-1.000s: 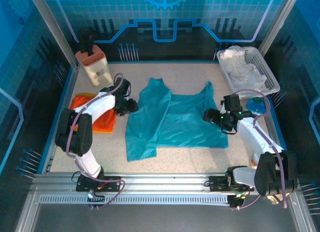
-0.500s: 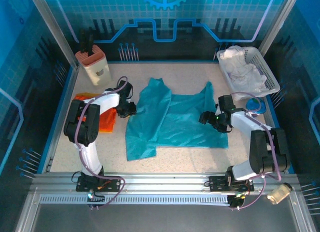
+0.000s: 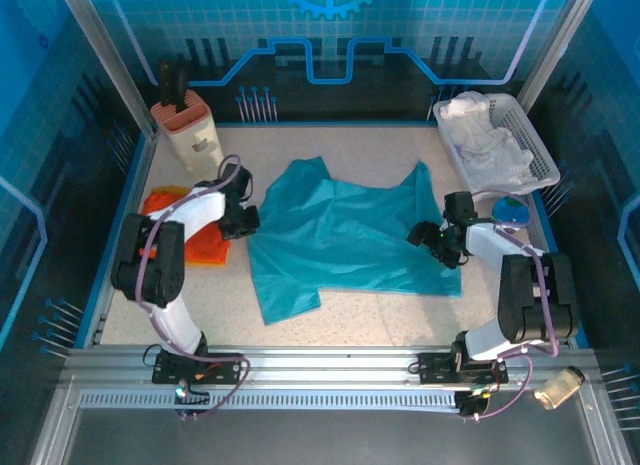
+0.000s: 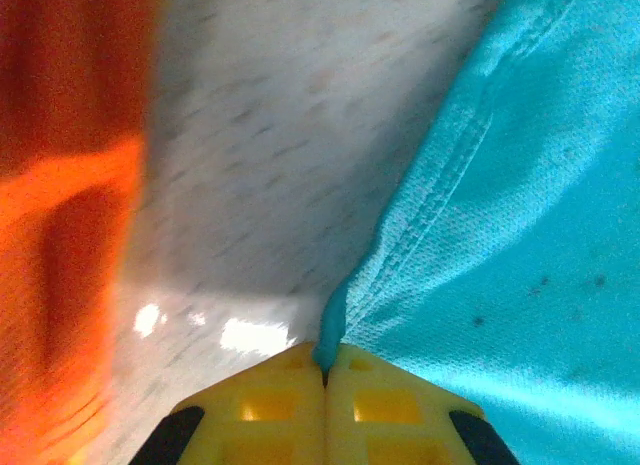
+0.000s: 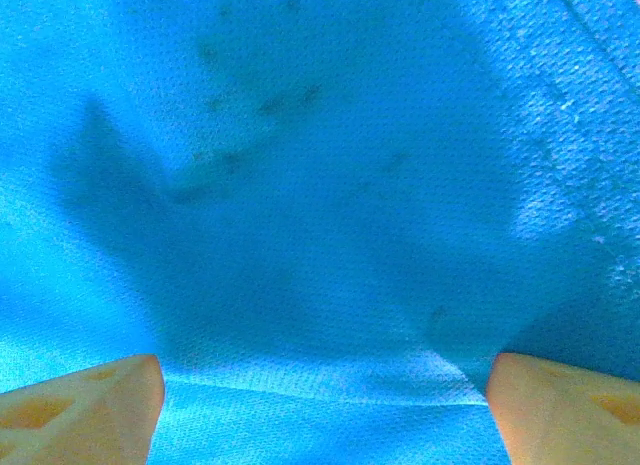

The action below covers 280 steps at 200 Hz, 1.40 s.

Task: Fold and stack the t-shirts

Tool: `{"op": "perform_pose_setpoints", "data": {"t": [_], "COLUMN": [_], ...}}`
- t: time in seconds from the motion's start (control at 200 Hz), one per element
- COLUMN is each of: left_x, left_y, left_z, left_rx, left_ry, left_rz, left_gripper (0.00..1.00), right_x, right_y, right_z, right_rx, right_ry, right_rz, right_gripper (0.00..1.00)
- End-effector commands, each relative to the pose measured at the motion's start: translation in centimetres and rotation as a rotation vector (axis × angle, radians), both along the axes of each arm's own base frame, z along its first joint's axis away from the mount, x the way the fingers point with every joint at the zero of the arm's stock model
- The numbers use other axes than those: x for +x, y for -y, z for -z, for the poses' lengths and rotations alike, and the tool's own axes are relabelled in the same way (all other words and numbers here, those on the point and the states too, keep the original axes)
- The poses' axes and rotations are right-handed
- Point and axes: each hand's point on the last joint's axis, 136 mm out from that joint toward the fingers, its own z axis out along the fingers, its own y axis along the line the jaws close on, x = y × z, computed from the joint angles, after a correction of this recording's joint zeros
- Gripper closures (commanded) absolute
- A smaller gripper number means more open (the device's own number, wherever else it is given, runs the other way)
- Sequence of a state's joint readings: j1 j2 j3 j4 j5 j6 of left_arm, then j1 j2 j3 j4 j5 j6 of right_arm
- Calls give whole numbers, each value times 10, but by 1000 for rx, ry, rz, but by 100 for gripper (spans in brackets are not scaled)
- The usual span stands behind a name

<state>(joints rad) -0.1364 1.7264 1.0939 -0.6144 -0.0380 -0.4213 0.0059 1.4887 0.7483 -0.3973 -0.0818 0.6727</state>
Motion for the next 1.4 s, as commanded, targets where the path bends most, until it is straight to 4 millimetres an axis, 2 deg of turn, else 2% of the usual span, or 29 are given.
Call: {"op": "perform_pose_setpoints", "data": {"t": [0.0,0.12,0.23,0.31,0.37,0.47,0.6,0.715,0.906,1.066,1.206,1.396], "left_x": [-37,-56,-63,-61,-54,-29,18,54,110,157,186,219], "left_y": [-21,-18,-12,-8,-6,-3,11,26,50,67,82,101], "left_z": [-14,-9,7,13,9,-14,-52,-67,-55,-36,-22,-12], "left_rx": [18,-25,-63,-76,-84,-95,-127,-117,-61,-30,-18,62], "left_ry": [-20,-22,-63,-86,-76,-2,119,175,209,211,215,266], "left_rz": [-92,-127,-124,-113,-104,-77,5,105,219,239,235,258], "left_gripper": [100,99,77,71,69,66,56,51,50,52,51,49], "right_x": [-39,-45,-41,-36,-32,-24,-14,-10,-6,-9,-17,-25], "right_y": [30,38,31,27,22,15,4,-3,-13,-1,9,0], "right_z": [12,8,4,-3,-9,-22,-43,-58,-72,-75,-76,-71], "right_rx": [-84,-74,-43,-43,-29,-15,-2,-12,-25,-93,-146,-99], "right_ry": [-123,-99,-68,-49,-22,38,128,174,220,203,180,178], "right_rz": [129,189,162,120,85,19,-61,-119,-196,-164,-135,-157], "right_gripper": [13,13,11,8,7,5,4,3,1,2,2,2]}}
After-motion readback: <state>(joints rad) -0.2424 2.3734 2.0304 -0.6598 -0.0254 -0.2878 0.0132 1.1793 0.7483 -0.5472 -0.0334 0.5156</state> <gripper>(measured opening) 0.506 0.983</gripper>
